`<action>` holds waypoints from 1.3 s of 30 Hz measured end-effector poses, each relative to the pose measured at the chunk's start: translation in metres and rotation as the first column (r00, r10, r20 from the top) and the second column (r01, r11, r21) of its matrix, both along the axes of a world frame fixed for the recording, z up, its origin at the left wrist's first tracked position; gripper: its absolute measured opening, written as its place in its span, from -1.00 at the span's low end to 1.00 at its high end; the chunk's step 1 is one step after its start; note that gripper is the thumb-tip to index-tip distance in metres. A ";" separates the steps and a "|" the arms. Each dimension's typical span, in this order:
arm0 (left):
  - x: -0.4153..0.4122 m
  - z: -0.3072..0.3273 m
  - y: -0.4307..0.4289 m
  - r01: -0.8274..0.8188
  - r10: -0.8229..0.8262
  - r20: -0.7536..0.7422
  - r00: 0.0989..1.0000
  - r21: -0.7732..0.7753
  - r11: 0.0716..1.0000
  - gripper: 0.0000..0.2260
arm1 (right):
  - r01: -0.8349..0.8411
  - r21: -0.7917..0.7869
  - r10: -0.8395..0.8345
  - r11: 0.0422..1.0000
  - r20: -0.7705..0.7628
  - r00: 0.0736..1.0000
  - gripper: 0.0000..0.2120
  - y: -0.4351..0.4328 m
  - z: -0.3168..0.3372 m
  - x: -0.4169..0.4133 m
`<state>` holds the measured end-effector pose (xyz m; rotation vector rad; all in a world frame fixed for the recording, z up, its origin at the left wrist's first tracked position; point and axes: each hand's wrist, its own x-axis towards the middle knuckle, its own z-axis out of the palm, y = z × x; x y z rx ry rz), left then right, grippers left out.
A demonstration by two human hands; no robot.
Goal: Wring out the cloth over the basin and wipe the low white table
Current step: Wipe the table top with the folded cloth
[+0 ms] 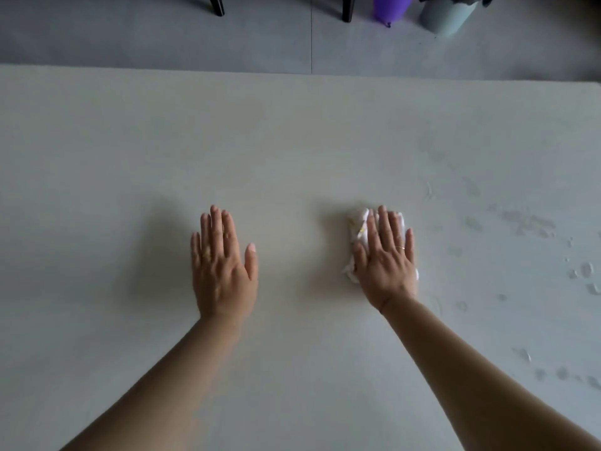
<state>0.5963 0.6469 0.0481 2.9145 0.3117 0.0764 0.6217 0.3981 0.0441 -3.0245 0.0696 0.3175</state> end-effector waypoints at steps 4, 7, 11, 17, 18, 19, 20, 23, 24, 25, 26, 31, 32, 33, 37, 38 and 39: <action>-0.065 -0.008 -0.047 0.160 -0.163 -0.061 0.985 -0.044 0.986 -0.43 | 0.270 0.056 -0.271 0.961 -0.006 0.963 -0.44 0.021 -0.001 -0.002; -0.080 -0.015 -0.053 0.168 -0.170 -0.085 0.982 -0.029 0.985 -0.44 | 0.215 0.100 -0.218 0.972 0.030 0.975 -0.42 0.062 -0.001 -0.026; -0.078 -0.013 -0.053 0.149 -0.151 -0.085 0.985 -0.029 0.988 -0.47 | -0.151 0.127 0.147 0.980 0.040 0.988 -0.45 0.064 0.002 -0.055; -0.076 -0.008 -0.055 0.131 -0.134 -0.063 0.989 -0.046 0.990 -0.45 | -0.046 0.008 0.046 0.999 0.019 0.999 -0.41 -0.010 0.003 -0.044; -0.076 -0.008 -0.056 0.133 -0.135 -0.055 0.989 -0.044 0.990 -0.45 | 0.029 0.005 -0.029 1.000 0.014 0.999 -0.40 -0.008 0.002 -0.044; -0.075 -0.008 -0.056 0.131 -0.132 -0.047 0.990 -0.042 0.991 -0.46 | 0.104 0.029 -0.105 0.994 0.018 0.994 -0.40 0.001 0.001 -0.045; -0.076 -0.008 -0.056 0.127 -0.129 -0.040 0.991 -0.041 0.991 -0.46 | 0.157 0.062 -0.159 0.986 0.016 0.987 -0.39 0.014 0.002 -0.047; -0.076 -0.010 -0.056 0.129 -0.129 -0.012 0.992 -0.031 0.991 -0.48 | 0.027 0.113 -0.031 0.993 0.037 0.999 -0.41 0.058 0.006 -0.072; -0.076 -0.010 -0.056 0.128 -0.129 -0.007 0.992 -0.019 0.992 -0.48 | -0.072 0.121 0.067 0.990 0.046 0.997 -0.43 0.066 0.008 -0.082; -0.076 -0.011 -0.056 0.126 -0.126 -0.007 0.992 -0.009 0.992 -0.48 | -0.162 0.128 0.156 0.978 0.057 0.986 -0.45 0.066 0.008 -0.088; -0.076 -0.011 -0.056 0.124 -0.124 -0.004 0.992 -0.008 0.992 -0.48 | -0.237 0.138 0.229 0.962 0.071 0.971 -0.46 0.059 0.007 -0.089; -0.076 -0.011 -0.057 0.127 -0.126 0.015 0.992 -0.042 0.991 -0.47 | -0.163 0.050 0.158 0.985 0.086 0.984 -0.45 -0.008 0.003 -0.084; -0.077 -0.010 -0.057 0.127 -0.126 0.015 0.992 -0.042 0.991 -0.47 | -0.078 0.032 0.076 0.996 0.066 0.995 -0.44 -0.013 0.003 -0.084; -0.077 -0.010 -0.057 0.126 -0.125 0.017 0.992 -0.040 0.991 -0.47 | 0.008 0.033 -0.009 0.999 0.043 0.999 -0.44 -0.011 0.002 -0.085; -0.077 -0.009 -0.058 0.126 -0.126 0.014 0.992 -0.047 0.991 -0.47 | 0.092 0.108 -0.097 0.990 0.041 0.994 -0.41 0.042 0.007 -0.106; -0.076 -0.009 -0.057 0.128 -0.127 0.014 0.992 -0.048 0.991 -0.46 | 0.014 0.119 -0.020 0.993 0.045 0.999 -0.43 0.054 0.008 -0.119; -0.076 -0.009 -0.057 0.129 -0.128 0.013 0.992 -0.051 0.990 -0.45 | -0.077 0.134 0.072 0.988 0.043 0.996 -0.45 0.062 0.010 -0.133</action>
